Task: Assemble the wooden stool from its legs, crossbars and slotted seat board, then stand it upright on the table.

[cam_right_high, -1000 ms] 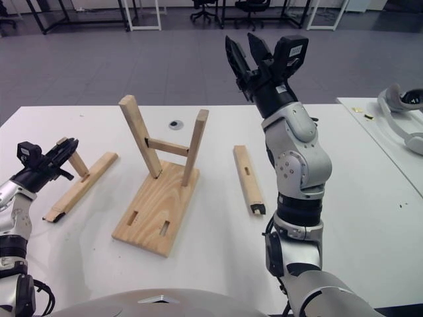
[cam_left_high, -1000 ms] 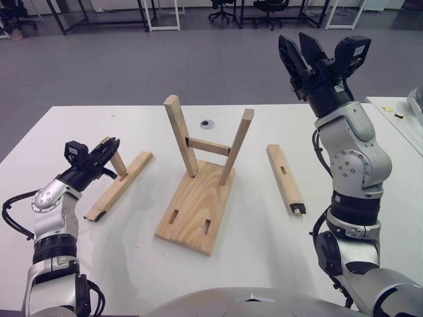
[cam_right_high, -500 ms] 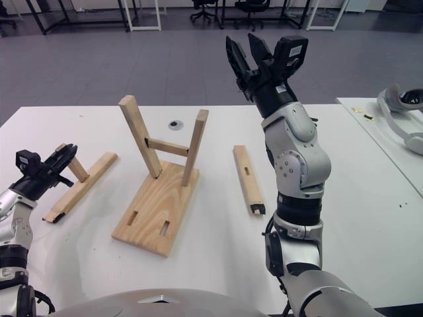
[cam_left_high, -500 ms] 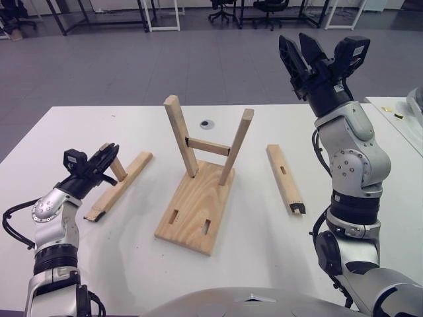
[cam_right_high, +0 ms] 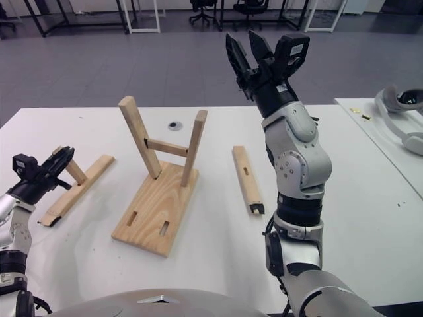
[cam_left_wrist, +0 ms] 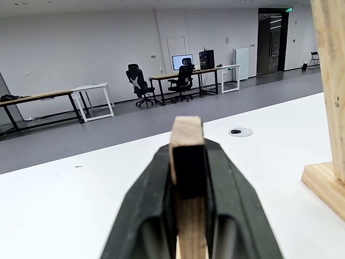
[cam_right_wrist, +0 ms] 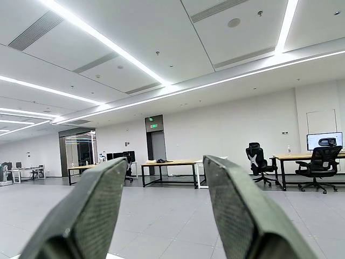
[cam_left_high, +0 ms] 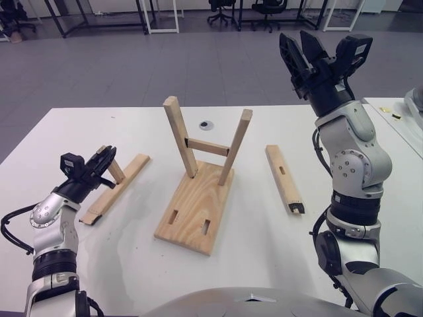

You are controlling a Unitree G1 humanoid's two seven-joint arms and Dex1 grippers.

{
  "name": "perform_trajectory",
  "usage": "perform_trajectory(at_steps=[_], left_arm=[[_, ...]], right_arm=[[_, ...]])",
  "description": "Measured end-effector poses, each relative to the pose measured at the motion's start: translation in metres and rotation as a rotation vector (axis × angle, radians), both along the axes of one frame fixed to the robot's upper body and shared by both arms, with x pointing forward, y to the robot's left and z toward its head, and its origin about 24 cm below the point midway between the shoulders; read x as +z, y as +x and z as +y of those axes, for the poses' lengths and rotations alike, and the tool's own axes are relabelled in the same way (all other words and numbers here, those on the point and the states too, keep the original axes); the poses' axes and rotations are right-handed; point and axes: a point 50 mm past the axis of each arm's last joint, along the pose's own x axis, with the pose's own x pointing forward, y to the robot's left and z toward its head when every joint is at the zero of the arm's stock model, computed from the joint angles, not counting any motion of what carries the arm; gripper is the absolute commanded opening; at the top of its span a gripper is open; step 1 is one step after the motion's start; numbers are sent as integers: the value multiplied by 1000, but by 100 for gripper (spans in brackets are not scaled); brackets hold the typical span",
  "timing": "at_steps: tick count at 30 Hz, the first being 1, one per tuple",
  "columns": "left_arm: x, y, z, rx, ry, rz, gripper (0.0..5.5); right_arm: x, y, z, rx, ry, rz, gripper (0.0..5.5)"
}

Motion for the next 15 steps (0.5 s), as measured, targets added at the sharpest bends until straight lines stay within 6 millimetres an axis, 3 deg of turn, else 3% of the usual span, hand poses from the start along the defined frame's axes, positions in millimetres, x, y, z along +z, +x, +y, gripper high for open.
perform_trajectory(at_steps=[15], left_arm=[[6,0,4,10,2,1,41]], right_arm=[[0,-1,3,4,5,0,265]])
